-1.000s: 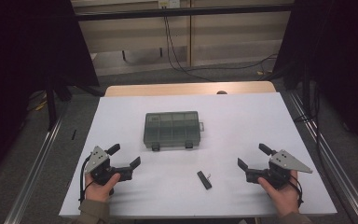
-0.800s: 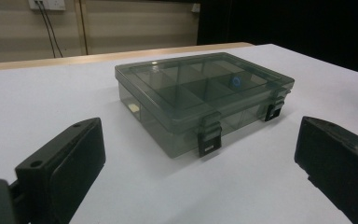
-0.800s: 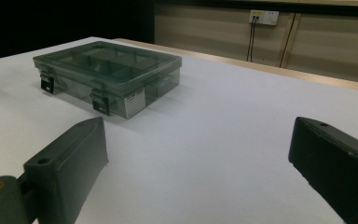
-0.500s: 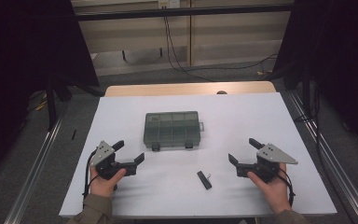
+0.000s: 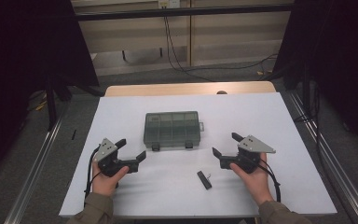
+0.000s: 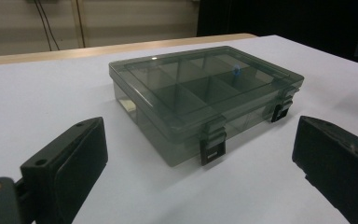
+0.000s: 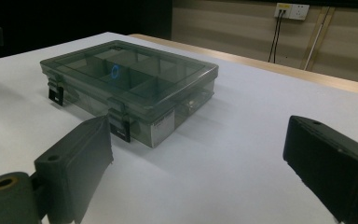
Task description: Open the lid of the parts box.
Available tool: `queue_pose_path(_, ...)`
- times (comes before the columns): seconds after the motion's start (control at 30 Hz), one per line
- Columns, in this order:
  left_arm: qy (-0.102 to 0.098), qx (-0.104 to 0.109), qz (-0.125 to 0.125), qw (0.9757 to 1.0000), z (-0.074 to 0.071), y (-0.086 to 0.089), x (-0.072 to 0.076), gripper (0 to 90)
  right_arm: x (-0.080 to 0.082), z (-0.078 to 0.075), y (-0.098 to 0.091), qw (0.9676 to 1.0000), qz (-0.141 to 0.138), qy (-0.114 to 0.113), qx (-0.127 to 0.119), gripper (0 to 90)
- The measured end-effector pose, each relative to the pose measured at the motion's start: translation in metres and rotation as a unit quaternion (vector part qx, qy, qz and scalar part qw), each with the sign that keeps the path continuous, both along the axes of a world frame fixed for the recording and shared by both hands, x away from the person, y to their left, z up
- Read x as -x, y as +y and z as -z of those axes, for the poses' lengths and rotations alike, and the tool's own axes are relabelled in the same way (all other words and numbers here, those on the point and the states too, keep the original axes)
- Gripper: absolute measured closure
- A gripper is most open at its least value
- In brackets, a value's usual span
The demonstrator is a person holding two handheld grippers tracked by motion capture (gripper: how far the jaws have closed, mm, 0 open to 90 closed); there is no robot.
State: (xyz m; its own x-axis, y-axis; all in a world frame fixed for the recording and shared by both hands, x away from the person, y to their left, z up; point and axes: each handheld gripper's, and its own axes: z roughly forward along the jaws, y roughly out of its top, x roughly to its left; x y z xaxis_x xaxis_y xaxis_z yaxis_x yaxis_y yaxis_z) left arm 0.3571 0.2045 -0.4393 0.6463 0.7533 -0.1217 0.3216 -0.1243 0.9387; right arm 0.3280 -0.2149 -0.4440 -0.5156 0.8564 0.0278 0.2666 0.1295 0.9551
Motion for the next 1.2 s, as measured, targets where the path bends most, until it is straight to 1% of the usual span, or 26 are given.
queue_pose_path(0.03, 0.001, 0.0, 0.0, 1.0, 0.0, 0.0, -0.001, 3.6, -0.002, 0.0, 0.001, 1.0, 0.001, 0.003, -0.005, 7.4)
queue_pose_path(0.13, 0.004, 0.002, 0.0, 1.0, 0.001, -0.001, -0.003, 4.1, -0.005, 0.001, 0.005, 0.9999, -0.001, 0.01, -0.007, 7.9)
queue_pose_path(0.2, 0.006, -0.001, 0.0, 1.0, 0.001, -0.001, -0.005, 4.4, -0.007, 0.002, 0.007, 1.0, -0.002, 0.009, 0.003, 8.1)
queue_pose_path(0.3, 0.007, -0.001, -0.001, 1.0, 0.001, -0.002, -0.006, 5.1, -0.01, 0.004, 0.009, 0.9998, -0.007, 0.016, 0.002, 9.1)
queue_pose_path(0.37, 0.009, -0.001, 0.0, 1.0, 0.002, -0.002, -0.007, 6.8, -0.011, 0.004, 0.011, 0.9997, -0.014, 0.019, 0.0, 14.9)
queue_pose_path(0.43, 0.014, -0.004, -0.002, 0.9999, 0.003, -0.002, -0.008, 7.9, -0.012, 0.004, 0.012, 0.9997, -0.017, 0.02, -0.001, 15.2)
queue_pose_path(0.47, 0.016, -0.007, -0.002, 0.9998, 0.003, -0.002, -0.008, 9.2, -0.013, 0.004, 0.014, 0.9995, -0.019, 0.027, -0.003, 17.3)
queue_pose_path(0.53, 0.017, -0.011, -0.001, 0.9998, 0.003, -0.002, -0.008, 12.3, -0.015, 0.005, 0.016, 0.9993, -0.024, 0.029, -0.006, 20.2)
queue_pose_path(0.57, 0.017, -0.01, 0.0, 0.9998, 0.003, -0.002, -0.009, 13.7, -0.016, 0.005, 0.018, 0.9991, -0.024, 0.034, -0.01, 21.3)
queue_pose_path(0.6, 0.022, -0.006, -0.002, 0.9997, 0.003, -0.002, -0.009, 15.6, -0.016, 0.006, 0.019, 0.999, -0.026, 0.037, -0.007, 24.5)
queue_pose_path(0.63, 0.023, -0.006, -0.002, 0.9997, 0.003, -0.002, -0.01, 17.6, -0.017, 0.006, 0.02, 0.999, -0.025, 0.038, -0.002, 26.9)
queue_pose_path(0.7, 0.025, -0.007, -0.003, 0.9997, 0.003, -0.001, -0.01, 22.1, -0.018, 0.007, 0.021, 0.9988, -0.023, 0.044, 0.002, 30.5)
queue_pose_path(0.73, 0.028, -0.006, -0.004, 0.9996, 0.003, -0.002, -0.011, 22.1, -0.018, 0.007, 0.021, 0.9988, -0.023, 0.044, 0.002, 30.5)
queue_pose_path(0.77, 0.031, -0.008, -0.005, 0.9995, 0.003, -0.002, -0.012, 25.6, -0.02, 0.007, 0.023, 0.9985, -0.025, 0.048, 0.008, 35.9)
queue_pose_path(0.8, 0.031, -0.014, -0.003, 0.9994, 0.003, -0.002, -0.013, 25.6, -0.02, 0.007, 0.023, 0.9985, -0.025, 0.048, 0.008, 35.9)
queue_pose_path(0.83, 0.032, -0.024, -0.008, 0.9992, 0.003, -0.003, -0.014, 30.8, -0.022, 0.006, 0.024, 0.9982, -0.031, 0.051, 0.011, 43.8)
queue_pose_path(0.9, 0.032, -0.024, -0.008, 0.9992, 0.003, -0.003, -0.014, 38.4, -0.023, 0.006, 0.026, 0.998, -0.033, 0.052, 0.016, 48.5)
queue_pose_path(0.93, 0.033, -0.022, -0.009, 0.9991, 0.003, -0.003, -0.015, 40.5, -0.024, 0.006, 0.027, 0.9978, -0.035, 0.053, 0.017, 50.3)
queue_pose_path(0.97, 0.041, -0.021, -0.012, 0.9989, 0.003, -0.003, -0.016, 43.2, -0.025, 0.007, 0.028, 0.9977, -0.037, 0.055, 0.017, 51.7)
queue_pose_path(1.0, 0.041, -0.021, -0.012, 0.9989, 0.003, -0.003, -0.016, 46.0, -0.025, 0.007, 0.028, 0.9977, -0.037, 0.055, 0.017, 51.7)
queue_pose_path(1.03, 0.049, -0.026, -0.017, 0.9983, 0.003, -0.002, -0.018, 48.3, -0.026, 0.007, 0.03, 0.9972, -0.038, 0.061, 0.019, 55.8)
queue_pose_path(1.1, 0.064, -0.022, -0.021, 0.9975, 0.004, -0.001, -0.019, 53.5, -0.026, 0.007, 0.03, 0.9968, -0.039, 0.068, 0.018, 58.6)
queue_pose_path(1.13, 0.07, -0.02, -0.022, 0.9971, 0.004, -0.001, -0.02, 55.9, -0.026, 0.007, 0.03, 0.9968, -0.039, 0.067, 0.02, 60.6)
queue_pose_path(1.17, 0.07, -0.02, -0.022, 0.9971, 0.004, -0.001, -0.02, 56.9, -0.026, 0.007, 0.03, 0.9968, -0.039, 0.067, 0.02, 60.6)
queue_pose_path(1.2, 0.067, -0.026, -0.021, 0.9972, 0.004, -0.001, -0.022, 58.8, -0.027, 0.007, 0.031, 0.9967, -0.041, 0.065, 0.028, 64.6)
